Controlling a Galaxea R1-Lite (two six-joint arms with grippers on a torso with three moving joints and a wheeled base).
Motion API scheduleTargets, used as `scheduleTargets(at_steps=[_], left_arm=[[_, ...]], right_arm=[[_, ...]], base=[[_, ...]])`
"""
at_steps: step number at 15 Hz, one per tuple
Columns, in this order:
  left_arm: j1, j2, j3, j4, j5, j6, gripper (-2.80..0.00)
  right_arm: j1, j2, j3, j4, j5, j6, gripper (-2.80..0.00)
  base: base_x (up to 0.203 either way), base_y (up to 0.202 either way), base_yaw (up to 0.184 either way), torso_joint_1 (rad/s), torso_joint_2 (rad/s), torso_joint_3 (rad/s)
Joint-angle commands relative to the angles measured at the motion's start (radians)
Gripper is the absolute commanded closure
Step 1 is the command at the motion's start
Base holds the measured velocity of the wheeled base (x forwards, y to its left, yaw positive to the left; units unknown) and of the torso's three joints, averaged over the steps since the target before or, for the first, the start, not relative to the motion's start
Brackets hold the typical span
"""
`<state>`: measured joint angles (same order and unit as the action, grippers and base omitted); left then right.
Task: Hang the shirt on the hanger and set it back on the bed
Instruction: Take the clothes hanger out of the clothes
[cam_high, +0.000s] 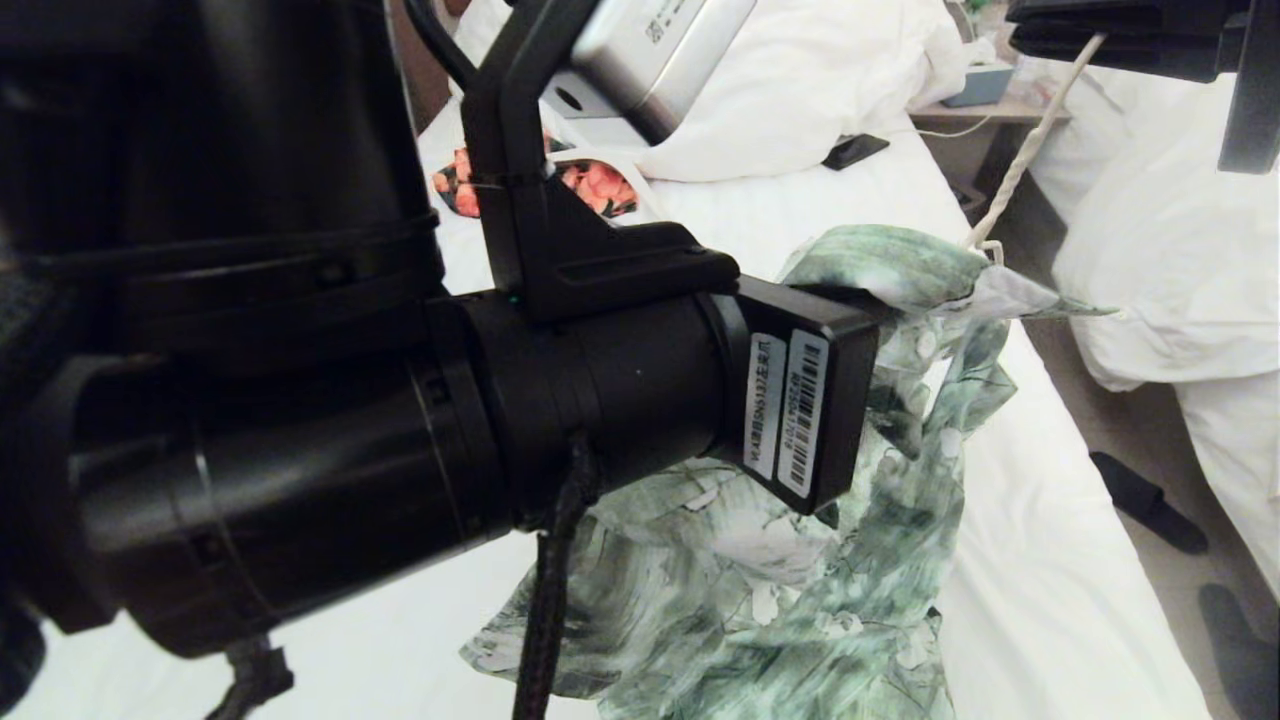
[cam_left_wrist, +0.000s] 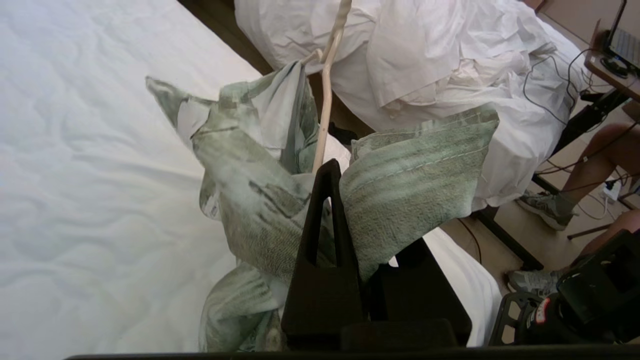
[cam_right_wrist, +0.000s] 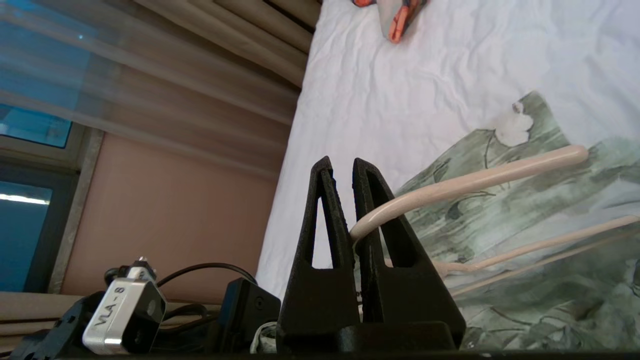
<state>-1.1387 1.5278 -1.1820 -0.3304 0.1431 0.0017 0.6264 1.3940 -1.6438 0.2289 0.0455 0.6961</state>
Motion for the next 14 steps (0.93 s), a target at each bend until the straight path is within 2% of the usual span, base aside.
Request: scheduleTargets(at_steps=[1,11,14], left_arm=[[0.004,-0.003,0.001,-0.002,-0.004,0.000,-2.80],[-0.004,0.040,-0.024,0.001,-0.007,0.001,-2.80],[-0.005,0.036,0.000,0.090,-0.031,-0.001,-2.80]], right_arm=[[0.001,0.003,-0.007,0.001,-0.001,0.002,0.00],[-0.001,0.003,-0.013,0.010,-0.006,-0.017,0.00],[-0.001,0.002,-0.019,0.007,-0.007,-0.020,0.00]], base=[[0.000,0.000,0.000,0.000,0.00,0.000],[0.000,0.000,0.000,0.000,0.00,0.000],[0.000,0.000,0.000,0.000,0.00,0.000]])
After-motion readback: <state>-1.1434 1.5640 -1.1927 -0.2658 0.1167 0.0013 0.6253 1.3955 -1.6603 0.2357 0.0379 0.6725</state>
